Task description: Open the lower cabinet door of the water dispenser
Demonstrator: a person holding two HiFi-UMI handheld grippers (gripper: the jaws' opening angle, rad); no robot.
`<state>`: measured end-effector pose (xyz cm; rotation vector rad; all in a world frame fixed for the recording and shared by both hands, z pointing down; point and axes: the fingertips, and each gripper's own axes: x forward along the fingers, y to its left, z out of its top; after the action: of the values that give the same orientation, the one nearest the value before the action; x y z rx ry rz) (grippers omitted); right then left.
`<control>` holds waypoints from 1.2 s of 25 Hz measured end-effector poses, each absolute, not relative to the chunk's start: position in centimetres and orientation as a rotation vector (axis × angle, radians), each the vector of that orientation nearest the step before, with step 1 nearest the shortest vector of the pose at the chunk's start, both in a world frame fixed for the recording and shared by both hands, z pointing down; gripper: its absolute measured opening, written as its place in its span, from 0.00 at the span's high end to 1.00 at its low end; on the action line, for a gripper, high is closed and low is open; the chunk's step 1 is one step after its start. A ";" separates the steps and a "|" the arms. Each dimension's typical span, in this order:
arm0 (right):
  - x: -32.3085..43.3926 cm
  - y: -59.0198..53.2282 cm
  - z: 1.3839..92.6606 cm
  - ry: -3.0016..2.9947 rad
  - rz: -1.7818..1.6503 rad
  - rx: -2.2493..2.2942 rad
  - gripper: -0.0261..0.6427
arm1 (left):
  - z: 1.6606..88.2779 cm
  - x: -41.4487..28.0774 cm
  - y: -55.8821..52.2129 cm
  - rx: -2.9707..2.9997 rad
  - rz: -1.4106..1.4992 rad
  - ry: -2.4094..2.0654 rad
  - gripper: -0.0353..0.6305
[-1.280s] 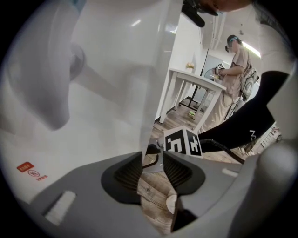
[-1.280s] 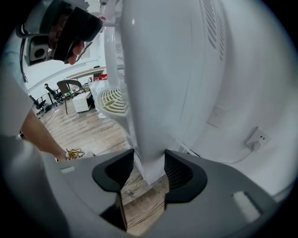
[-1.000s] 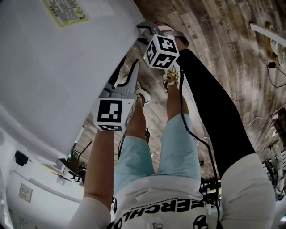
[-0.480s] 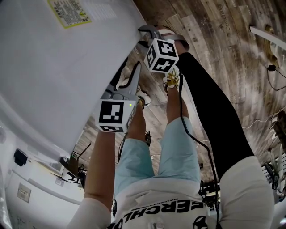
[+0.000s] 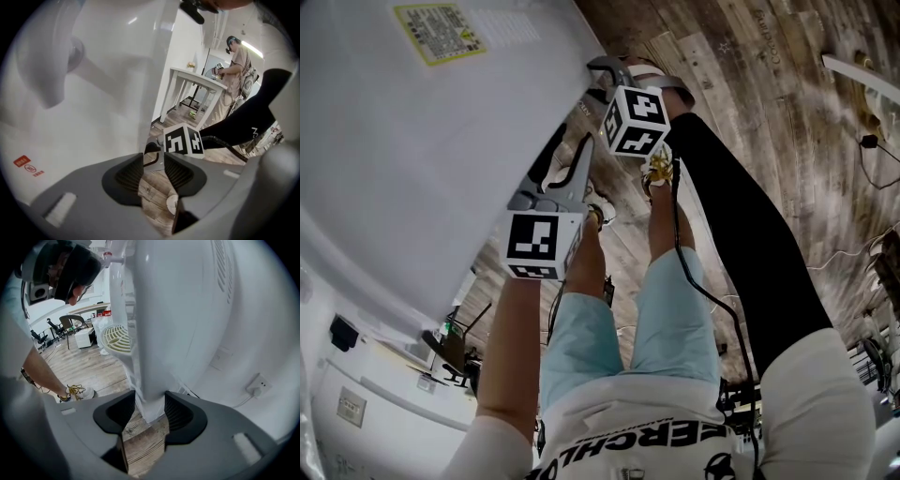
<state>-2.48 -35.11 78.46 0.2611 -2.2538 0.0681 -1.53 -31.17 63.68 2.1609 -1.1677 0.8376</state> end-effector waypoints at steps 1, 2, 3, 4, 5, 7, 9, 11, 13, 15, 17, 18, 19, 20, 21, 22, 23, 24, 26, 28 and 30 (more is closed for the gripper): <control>-2.4 -35.1 78.4 -2.253 0.066 0.258 0.67 | 63.8 -1.7 -31.1 2.157 0.844 -1.172 0.65; -2.4 -35.1 78.4 -2.253 0.066 0.256 0.67 | 63.8 -1.9 -31.0 2.152 0.851 -1.177 0.65; -2.4 -35.1 78.3 -2.253 0.067 0.257 0.67 | 63.9 -2.1 -31.0 2.148 0.853 -1.182 0.65; -2.4 -35.1 78.3 -2.253 0.068 0.259 0.67 | 63.9 -2.2 -31.0 2.146 0.853 -1.184 0.65; -2.4 -35.1 78.3 -2.253 0.069 0.261 0.67 | 63.9 -2.2 -31.1 2.145 0.853 -1.184 0.65; -2.5 -35.0 78.4 -2.250 0.065 0.257 0.67 | 64.1 -2.3 -31.1 2.141 0.857 -1.184 0.65; -2.4 -34.6 78.7 -2.242 0.059 0.229 0.67 | 64.3 -2.4 -31.1 2.138 0.857 -1.183 0.65; -2.3 -33.6 79.0 -2.233 0.059 0.188 0.67 | 64.3 -2.3 -31.1 2.135 0.862 -1.178 0.65; -2.2 -32.8 79.2 -2.237 0.076 0.180 0.67 | 64.3 -2.3 -30.9 2.133 0.872 -1.175 0.65; -2.0 -32.2 79.2 -2.244 0.086 0.186 0.67 | 64.5 -2.3 -30.8 2.132 0.881 -1.165 0.65; -1.8 -31.7 79.2 -2.254 0.092 0.187 0.67 | 64.8 -2.3 -30.7 2.132 0.887 -1.153 0.65; -1.8 -31.4 79.2 -2.260 0.099 0.188 0.67 | 64.9 -2.4 -30.7 2.134 0.886 -1.154 0.65; -1.8 -31.2 79.2 -2.265 0.106 0.193 0.67 | 64.9 -2.4 -30.6 2.135 0.885 -1.155 0.65; -1.8 -31.1 79.2 -2.267 0.110 0.200 0.67 | 65.0 -2.4 -30.6 2.135 0.885 -1.156 0.65; -1.8 -31.1 79.2 -2.266 0.112 0.208 0.67 | 65.0 -2.3 -30.6 2.135 0.885 -1.155 0.65; -1.7 -31.1 79.2 -2.264 0.115 0.214 0.67 | 65.0 -2.2 -30.5 2.137 0.884 -1.152 0.65; -1.7 -31.1 79.2 -2.262 0.118 0.218 0.67 | 65.0 -2.0 -30.5 2.140 0.884 -1.150 0.65; -1.7 -31.0 79.2 -2.261 0.120 0.219 0.67 | 65.0 -1.9 -30.5 2.143 0.884 -1.148 0.65; -1.6 -30.8 79.2 -2.261 0.124 0.218 0.67 | 65.0 -1.8 -30.4 2.145 0.883 -1.149 0.65; -1.6 -30.3 79.1 -2.267 0.135 0.214 0.67 | 64.9 -1.7 -30.3 2.144 0.882 -1.153 0.65; -1.4 -30.0 79.1 -2.273 0.151 0.218 0.68 | 64.9 -1.6 -30.1 2.143 0.877 -1.159 0.65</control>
<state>-1.44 -29.97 79.12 0.2176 -2.2726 0.1508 -1.57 -30.11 64.88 2.1432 -1.1591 0.8771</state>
